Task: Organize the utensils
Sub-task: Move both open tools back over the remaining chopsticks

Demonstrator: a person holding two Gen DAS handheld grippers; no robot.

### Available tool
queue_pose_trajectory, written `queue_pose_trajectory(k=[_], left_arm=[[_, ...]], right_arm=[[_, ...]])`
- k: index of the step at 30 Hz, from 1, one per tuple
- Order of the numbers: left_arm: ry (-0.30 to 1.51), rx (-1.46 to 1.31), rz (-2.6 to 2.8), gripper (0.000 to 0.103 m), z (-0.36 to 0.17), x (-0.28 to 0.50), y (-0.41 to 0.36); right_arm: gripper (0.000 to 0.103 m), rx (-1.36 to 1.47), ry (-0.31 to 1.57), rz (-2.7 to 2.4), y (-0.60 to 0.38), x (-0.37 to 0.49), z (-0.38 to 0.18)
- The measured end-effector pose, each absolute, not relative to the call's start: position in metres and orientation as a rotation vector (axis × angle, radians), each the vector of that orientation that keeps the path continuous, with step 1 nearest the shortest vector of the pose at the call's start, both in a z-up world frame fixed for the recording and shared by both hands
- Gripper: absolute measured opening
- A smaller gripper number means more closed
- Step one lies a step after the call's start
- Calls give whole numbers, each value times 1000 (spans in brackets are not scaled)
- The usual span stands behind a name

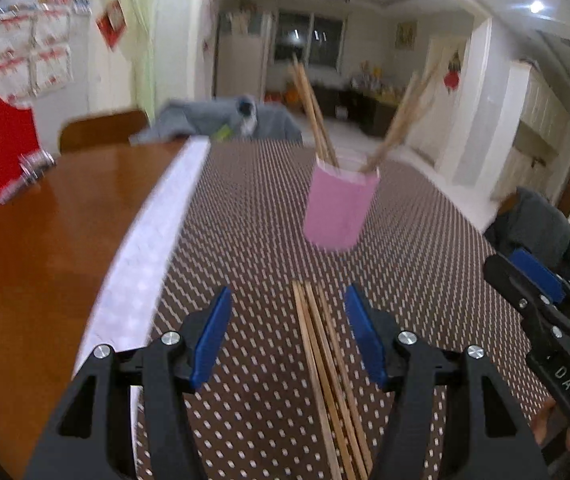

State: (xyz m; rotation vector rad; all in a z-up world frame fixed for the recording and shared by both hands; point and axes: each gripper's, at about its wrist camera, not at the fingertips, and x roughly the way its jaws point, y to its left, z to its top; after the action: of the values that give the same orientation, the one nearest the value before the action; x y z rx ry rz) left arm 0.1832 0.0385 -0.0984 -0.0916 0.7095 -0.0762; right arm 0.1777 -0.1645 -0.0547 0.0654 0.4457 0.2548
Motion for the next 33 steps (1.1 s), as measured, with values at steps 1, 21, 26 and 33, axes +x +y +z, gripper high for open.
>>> queue_pose_trajectory(k=[1,21,26,33], left_arm=[[744,-98,-95,59,-104,186,38],[1132,17,-114,59,-177,206,32],[1149,-8,-119,59,-179,211,36],[1149,-11,-110,59,-176,214,40]], right_arm=[[54,69,461,258,-166,179,-58],[57,106,678,306,-165,198,-99],[58,112,687,309,-161,201,-100],[58,105,702,317,-160,205,-102]])
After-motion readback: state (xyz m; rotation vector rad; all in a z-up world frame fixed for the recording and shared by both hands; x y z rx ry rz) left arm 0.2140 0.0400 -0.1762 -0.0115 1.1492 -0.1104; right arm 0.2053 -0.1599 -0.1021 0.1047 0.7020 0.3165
